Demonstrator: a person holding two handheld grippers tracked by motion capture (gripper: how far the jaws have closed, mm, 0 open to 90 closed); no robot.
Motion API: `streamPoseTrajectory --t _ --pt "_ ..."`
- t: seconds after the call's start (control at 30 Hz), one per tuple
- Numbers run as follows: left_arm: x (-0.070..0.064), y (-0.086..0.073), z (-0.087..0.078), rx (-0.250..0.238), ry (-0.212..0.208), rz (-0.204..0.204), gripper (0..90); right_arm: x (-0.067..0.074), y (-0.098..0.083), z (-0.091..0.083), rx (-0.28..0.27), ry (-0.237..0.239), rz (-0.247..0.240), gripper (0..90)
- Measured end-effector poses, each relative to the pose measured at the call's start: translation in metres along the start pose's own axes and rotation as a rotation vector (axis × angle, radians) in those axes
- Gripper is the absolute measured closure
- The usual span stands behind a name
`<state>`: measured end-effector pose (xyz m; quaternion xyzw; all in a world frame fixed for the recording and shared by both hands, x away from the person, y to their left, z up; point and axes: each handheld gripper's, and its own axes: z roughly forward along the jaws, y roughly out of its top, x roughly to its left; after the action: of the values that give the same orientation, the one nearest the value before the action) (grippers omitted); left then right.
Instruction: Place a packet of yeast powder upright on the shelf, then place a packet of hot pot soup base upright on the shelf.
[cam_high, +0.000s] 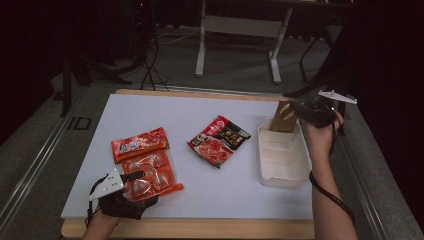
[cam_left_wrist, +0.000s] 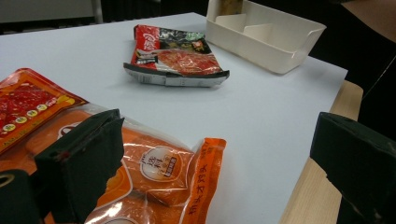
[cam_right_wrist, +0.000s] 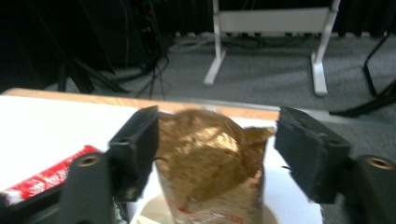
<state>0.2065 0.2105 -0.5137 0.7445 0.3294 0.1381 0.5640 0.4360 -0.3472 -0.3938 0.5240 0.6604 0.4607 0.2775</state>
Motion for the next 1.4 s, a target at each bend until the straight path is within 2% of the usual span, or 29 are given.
streamPoseTrajectory --t 0.1,0.13,0.2,0.27,0.33,0.4,0.5,0.57,0.63,0.8,0.93,1.07,1.17,1.27,1.3,1.33,1.4 --pt "0.000 0.000 0.000 0.006 0.003 0.007 2.9 0.004 0.001 -0.005 -0.024 0.016 0.005 23.6" --pt "0.000 0.000 0.001 0.011 0.005 0.006 2.9 0.012 0.001 -0.011 -0.037 0.037 -0.008 17.3" --pt "0.001 0.000 0.002 0.015 0.005 0.009 2.9 0.019 0.000 -0.019 -0.046 0.075 -0.014 14.0" --pt "0.001 0.001 0.003 0.009 0.003 0.016 3.0 0.026 -0.002 -0.028 -0.061 0.113 -0.006 13.3" --pt "0.002 0.002 0.003 0.016 0.009 0.021 3.0 0.030 -0.003 -0.033 -0.070 0.129 -0.013 13.3" --pt "0.002 0.005 0.004 0.027 -0.011 0.003 3.5 0.042 -0.011 -0.046 -0.076 0.191 -0.027 11.5" --pt "0.002 0.012 0.005 0.076 -0.045 -0.013 3.9 0.056 -0.019 -0.059 -0.066 0.227 -0.064 12.2" --pt "0.001 0.017 0.006 0.089 -0.056 -0.023 3.9 0.062 -0.024 -0.067 -0.072 0.261 -0.056 13.4" --pt "0.003 0.022 0.008 0.095 -0.078 -0.033 3.8 0.068 -0.030 -0.076 -0.086 0.277 -0.061 13.7" --pt "0.010 0.037 0.014 0.122 -0.087 -0.037 3.9 0.081 -0.042 -0.093 -0.070 0.303 -0.103 13.8" --pt "0.016 0.048 0.021 0.149 -0.091 -0.042 4.0 0.088 -0.048 -0.110 -0.090 0.342 -0.104 13.8" --pt "0.020 0.060 0.030 0.178 -0.058 -0.019 6.4 0.094 -0.054 -0.123 -0.099 0.367 -0.108 13.8" --pt "0.023 0.068 0.037 0.194 -0.053 -0.021 6.4 0.097 -0.057 -0.129 -0.090 0.371 -0.117 13.8" --pt "0.026 0.076 0.042 0.192 -0.048 -0.018 13.7 0.100 -0.061 -0.134 -0.090 0.385 -0.117 13.8" --pt "0.029 0.084 0.048 0.198 -0.043 -0.008 13.7 0.101 -0.063 -0.136 -0.091 0.384 -0.117 13.8" --pt "0.030 0.087 0.052 0.206 -0.046 0.003 20.6 0.102 -0.070 -0.142 -0.089 0.399 -0.111 13.9" --pt "0.032 0.093 0.060 0.220 -0.036 0.017 25.1 0.103 -0.073 -0.143 -0.083 0.400 -0.114 13.9"
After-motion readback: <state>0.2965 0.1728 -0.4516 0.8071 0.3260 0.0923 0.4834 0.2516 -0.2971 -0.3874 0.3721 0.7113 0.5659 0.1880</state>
